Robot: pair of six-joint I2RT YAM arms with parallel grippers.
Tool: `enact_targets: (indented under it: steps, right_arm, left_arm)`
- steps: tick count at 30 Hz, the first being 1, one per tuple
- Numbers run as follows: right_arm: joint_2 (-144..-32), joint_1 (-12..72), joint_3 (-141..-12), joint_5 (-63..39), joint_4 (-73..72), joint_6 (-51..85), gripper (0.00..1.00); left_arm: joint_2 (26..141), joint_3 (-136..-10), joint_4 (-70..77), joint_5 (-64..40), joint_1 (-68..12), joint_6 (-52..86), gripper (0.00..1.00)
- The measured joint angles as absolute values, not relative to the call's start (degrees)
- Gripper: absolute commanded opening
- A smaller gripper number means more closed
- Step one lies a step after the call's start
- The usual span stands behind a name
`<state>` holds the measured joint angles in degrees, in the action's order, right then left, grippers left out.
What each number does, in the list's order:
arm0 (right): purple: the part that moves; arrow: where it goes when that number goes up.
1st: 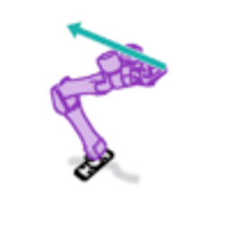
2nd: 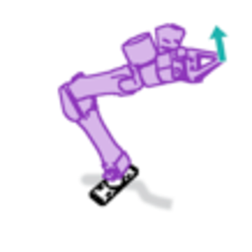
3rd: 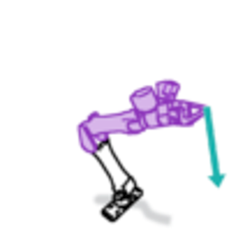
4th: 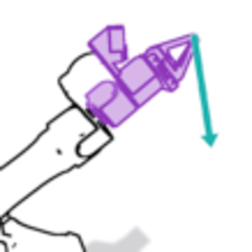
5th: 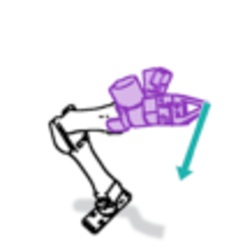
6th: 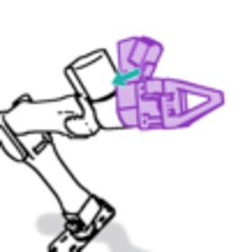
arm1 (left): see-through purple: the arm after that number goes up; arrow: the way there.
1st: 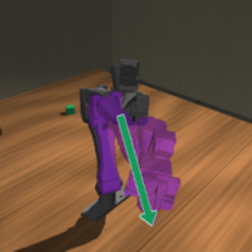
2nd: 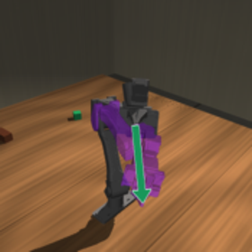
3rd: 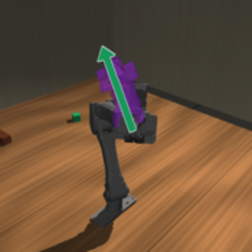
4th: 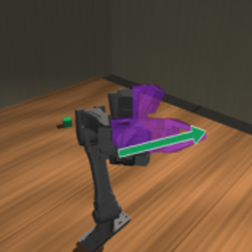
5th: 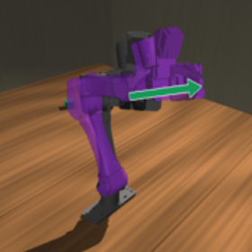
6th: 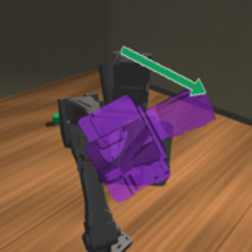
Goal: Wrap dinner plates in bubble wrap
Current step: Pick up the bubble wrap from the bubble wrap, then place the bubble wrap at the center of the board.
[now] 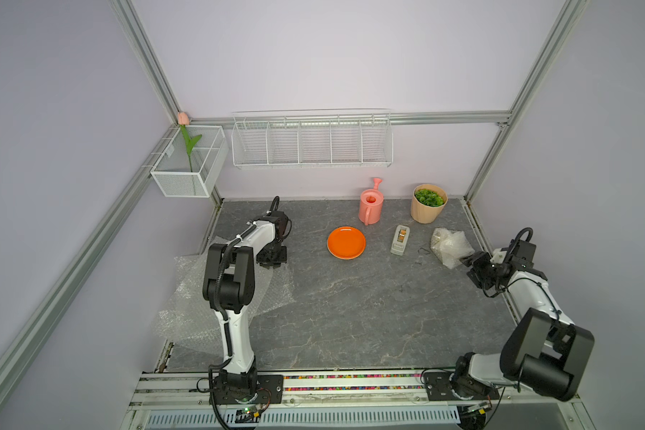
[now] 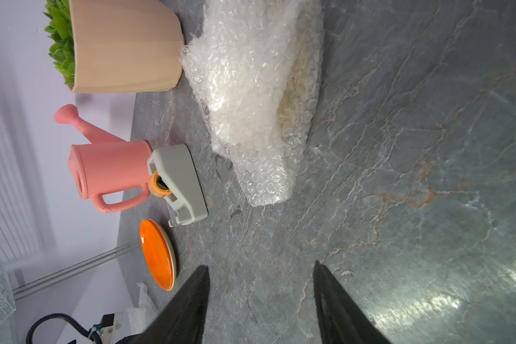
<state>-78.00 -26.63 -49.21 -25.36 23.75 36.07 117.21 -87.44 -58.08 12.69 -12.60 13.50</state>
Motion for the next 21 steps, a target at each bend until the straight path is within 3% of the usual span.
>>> enact_targets:
  steps: [1, 10, 16, 21]
  right_arm:
    - [-77.69, -26.63, -49.21, -25.47, 24.03, 35.94, 0.57]
    - [-71.66, -26.11, -49.19, -26.41, 27.86, 35.42, 0.56]
    - [-68.34, -24.67, -49.19, -26.89, 29.63, 35.29, 0.56]
    - [-68.25, -24.25, -49.23, -27.05, 31.05, 35.11, 0.56]
  left_arm:
    - [117.16, -87.59, -58.30, 13.13, -12.60, 13.58, 0.00]
    - [109.54, -87.96, -62.54, 14.61, -15.27, 13.39, 0.00]
    - [103.59, -92.23, -63.96, 13.43, -33.56, 12.73, 0.00]
    - [108.38, -98.30, -64.23, 11.00, -48.90, 10.28, 0.00]
